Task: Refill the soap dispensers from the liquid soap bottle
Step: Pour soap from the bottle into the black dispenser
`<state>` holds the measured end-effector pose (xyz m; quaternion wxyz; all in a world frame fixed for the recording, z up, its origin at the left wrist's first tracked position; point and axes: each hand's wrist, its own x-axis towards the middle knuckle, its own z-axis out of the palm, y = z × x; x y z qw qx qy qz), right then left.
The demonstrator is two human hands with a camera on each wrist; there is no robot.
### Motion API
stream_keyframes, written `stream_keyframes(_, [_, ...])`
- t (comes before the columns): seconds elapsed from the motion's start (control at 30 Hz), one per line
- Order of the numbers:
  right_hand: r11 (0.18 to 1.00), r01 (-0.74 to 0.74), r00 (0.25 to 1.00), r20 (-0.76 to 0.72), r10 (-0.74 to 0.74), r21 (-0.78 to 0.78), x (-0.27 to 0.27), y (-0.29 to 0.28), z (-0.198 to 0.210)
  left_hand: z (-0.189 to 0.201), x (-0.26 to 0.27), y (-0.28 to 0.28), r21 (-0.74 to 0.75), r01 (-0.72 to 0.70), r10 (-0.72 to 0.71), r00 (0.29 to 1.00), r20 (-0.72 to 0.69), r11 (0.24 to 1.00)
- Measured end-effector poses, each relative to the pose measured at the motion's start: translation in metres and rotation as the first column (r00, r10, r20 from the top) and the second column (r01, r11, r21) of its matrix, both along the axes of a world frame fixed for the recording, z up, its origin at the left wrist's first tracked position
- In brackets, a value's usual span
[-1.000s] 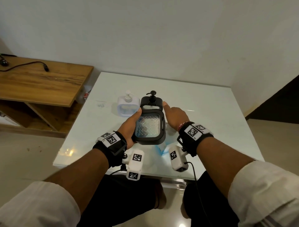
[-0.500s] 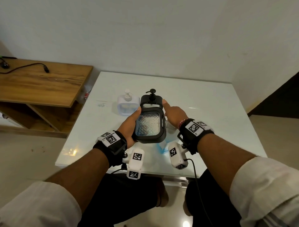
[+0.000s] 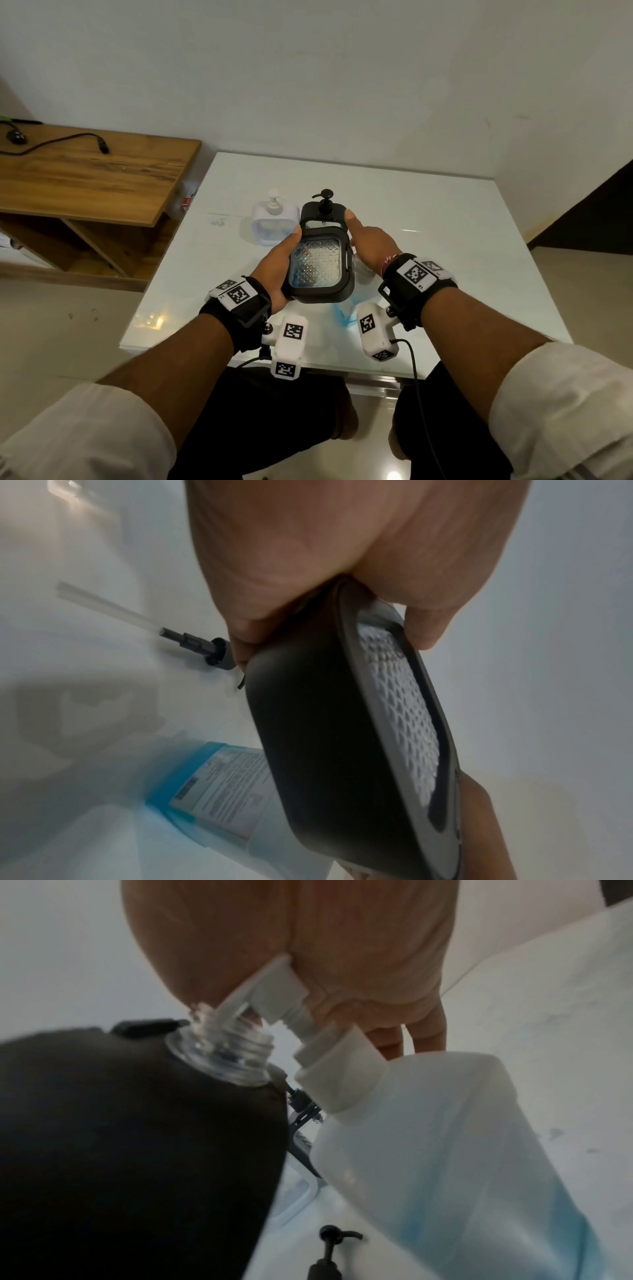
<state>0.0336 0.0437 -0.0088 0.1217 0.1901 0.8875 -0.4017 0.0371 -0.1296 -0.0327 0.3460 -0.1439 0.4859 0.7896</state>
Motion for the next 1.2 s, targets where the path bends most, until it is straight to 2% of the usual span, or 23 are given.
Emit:
stream_keyframes(0.1, [0.999, 0.011, 1.0, 0.001, -0.011, 0.039, 0.002, 0.006, -0.001, 0.003, 0.003, 0.001, 0.006, -0.004, 0.005, 1.0, -0.006, 1.0])
stream_keyframes(0.4, [0.998, -0.044, 0.999, -0.027, 0.043, -0.04, 0.001, -0.002, 0.009, -0.001, 0.0, 0.0, 0.021, 0.007, -0.006, 1.0, -0.014, 1.0])
stream_keyframes(0.57, [1.0, -0.016, 1.0, 0.024, 0.016, -0.009, 0.001, 0.001, 0.001, -0.002, -0.002, 0.0, -0.003, 0.021, -0.021, 1.0, -0.011, 1.0])
stream_keyframes(0.93, [0.999, -0.033, 0.998, -0.06, 0.032, -0.019, -0.002, 0.0, 0.002, -0.004, -0.003, 0.0, 0.016, -0.005, 0.005, 1.0, -0.008, 1.0])
stream_keyframes(1.2, [1.0, 0.016, 0.998, -0.052, -0.016, 0.004, 0.0, 0.004, -0.006, -0.01, -0.005, -0.004, -0.022, 0.025, -0.025, 1.0, -0.012, 0.999])
